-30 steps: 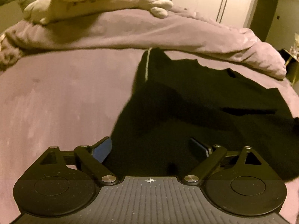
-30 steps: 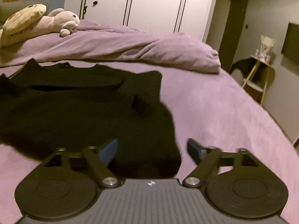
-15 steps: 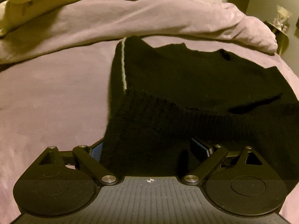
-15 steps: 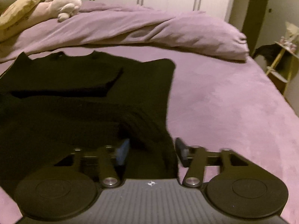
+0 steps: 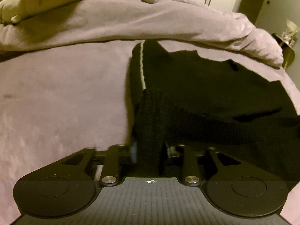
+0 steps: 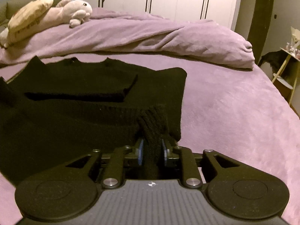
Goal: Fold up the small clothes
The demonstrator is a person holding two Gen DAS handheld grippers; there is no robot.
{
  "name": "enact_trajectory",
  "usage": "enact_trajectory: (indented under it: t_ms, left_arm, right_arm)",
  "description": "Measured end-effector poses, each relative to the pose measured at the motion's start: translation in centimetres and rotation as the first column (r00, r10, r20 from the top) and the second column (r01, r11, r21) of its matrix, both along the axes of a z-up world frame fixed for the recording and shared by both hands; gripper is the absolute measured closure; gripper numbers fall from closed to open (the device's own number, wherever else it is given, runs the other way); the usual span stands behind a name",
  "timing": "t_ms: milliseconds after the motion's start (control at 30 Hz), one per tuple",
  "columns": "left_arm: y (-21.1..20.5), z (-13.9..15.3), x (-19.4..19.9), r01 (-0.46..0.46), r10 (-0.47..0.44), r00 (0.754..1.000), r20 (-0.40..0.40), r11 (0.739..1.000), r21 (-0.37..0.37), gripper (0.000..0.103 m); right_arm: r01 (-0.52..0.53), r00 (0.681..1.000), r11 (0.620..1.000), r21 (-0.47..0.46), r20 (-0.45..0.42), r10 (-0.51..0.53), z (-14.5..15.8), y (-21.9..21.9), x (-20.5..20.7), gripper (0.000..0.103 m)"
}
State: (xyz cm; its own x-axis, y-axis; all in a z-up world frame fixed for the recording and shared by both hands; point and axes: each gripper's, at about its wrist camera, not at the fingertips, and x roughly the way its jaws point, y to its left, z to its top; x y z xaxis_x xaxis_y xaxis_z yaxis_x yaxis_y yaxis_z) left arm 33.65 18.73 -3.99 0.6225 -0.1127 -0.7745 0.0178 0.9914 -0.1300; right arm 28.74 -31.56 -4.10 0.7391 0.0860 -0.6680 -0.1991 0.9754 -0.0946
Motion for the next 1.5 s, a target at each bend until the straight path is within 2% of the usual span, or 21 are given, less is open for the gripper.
enact_trajectory:
  t_ms: [67,167,200,233,267,300,433,600,667,867,1000,1133,1200,1267,1333,1400,1500]
  left_arm:
    - [-0.3,-0.5,0.5,-0.004,0.004,1.000,-0.018,1.000,0.018,0.054]
    - [-0.5,-1.0,1.1,-0.010,0.010,0.999,-0.038,1.000,0.009,0.052]
    - [-0.5,-1.0,1.2,-0.014,0.014,0.999,-0.040,1.000,0.008,0.060]
    - [-0.5,-0.9,1.2,-0.018,0.019,0.999,-0.041,1.000,0.006,0.064]
    - [-0.4,-0.8,1.1,-0.022,0.022,0.999,-0.038,1.000,0.005,0.074]
    - [-0.4,-0.6,0.9,-0.025,0.025,0.999,-0.028,1.000,0.008,0.082]
    - [-0.5,1.5,-0.9,-0.031,0.030,0.999,0.040,1.000,0.000,0.088]
    - [-0.5,5.8,-2.6,-0.016,0.022,0.988,0.152,0.999,-0.040,0.094]
    - [-0.4,7.6,-2.4,-0.007,0.019,0.981,0.195,0.998,-0.063,0.094]
    - [-0.3,11.3,-0.2,-0.011,0.026,0.957,0.288,0.998,-0.056,0.094]
    - [0.2,12.7,2.3,-0.032,0.044,0.936,0.351,0.999,-0.040,0.094]
    - [0.9,13.5,5.6,-0.087,0.099,0.916,0.389,0.995,-0.047,0.093]
    - [1.0,13.2,7.2,-0.116,0.124,0.904,0.409,0.992,-0.045,0.093]
    - [1.1,12.0,9.0,-0.156,0.156,0.907,0.392,0.987,-0.033,0.092]
    - [0.6,10.2,10.4,-0.207,0.190,0.915,0.356,0.978,0.010,0.082]
    - [0.1,7.9,11.4,-0.248,0.214,0.925,0.313,0.966,0.074,0.068]
    - [0.0,5.2,10.2,-0.214,0.196,0.948,0.249,0.976,0.049,0.065]
  right_arm:
    - [0.002,1.000,1.000,-0.021,-0.022,-0.002,-0.6,0.2,0.7,0.078]
    - [0.002,0.999,1.000,-0.031,-0.038,-0.004,-1.1,0.3,1.3,0.077]
    - [0.003,0.999,1.000,-0.027,-0.039,-0.004,-1.1,0.3,1.3,0.077]
    - [0.005,0.999,1.000,-0.027,-0.035,-0.006,-1.1,0.4,1.2,0.081]
    - [-0.001,1.000,1.000,-0.025,-0.028,0.000,-0.9,0.5,1.1,0.088]
    - [-0.007,1.000,1.000,-0.027,-0.013,0.007,-0.6,0.7,0.7,0.088]
    - [-0.023,0.996,0.999,-0.032,0.083,0.026,1.6,1.2,-1.4,0.090]
    - [-0.023,0.983,1.000,-0.010,0.183,0.025,5.4,1.0,-2.2,0.091]
    - [-0.014,0.976,1.000,-0.008,0.216,0.015,6.5,1.0,-1.5,0.091]
    - [0.038,0.959,0.999,0.018,0.281,-0.042,8.3,1.4,2.0,0.092]
    - [0.087,0.936,0.996,0.020,0.341,-0.089,9.6,1.9,4.9,0.092]
    - [0.150,0.908,0.988,0.044,0.389,-0.155,10.6,1.9,9.2,0.092]
    - [0.185,0.896,0.982,0.031,0.405,-0.181,10.5,2.0,11.0,0.092]
    - [0.217,0.888,0.976,0.030,0.409,-0.210,9.8,2.2,13.0,0.090]
    - [0.239,0.896,0.971,0.027,0.378,-0.232,8.4,2.2,14.6,0.086]
    - [0.288,0.895,0.958,0.008,0.354,-0.272,6.8,2.3,15.2,0.082]
    - [0.297,0.902,0.953,0.063,0.310,-0.302,4.8,1.3,13.3,0.077]
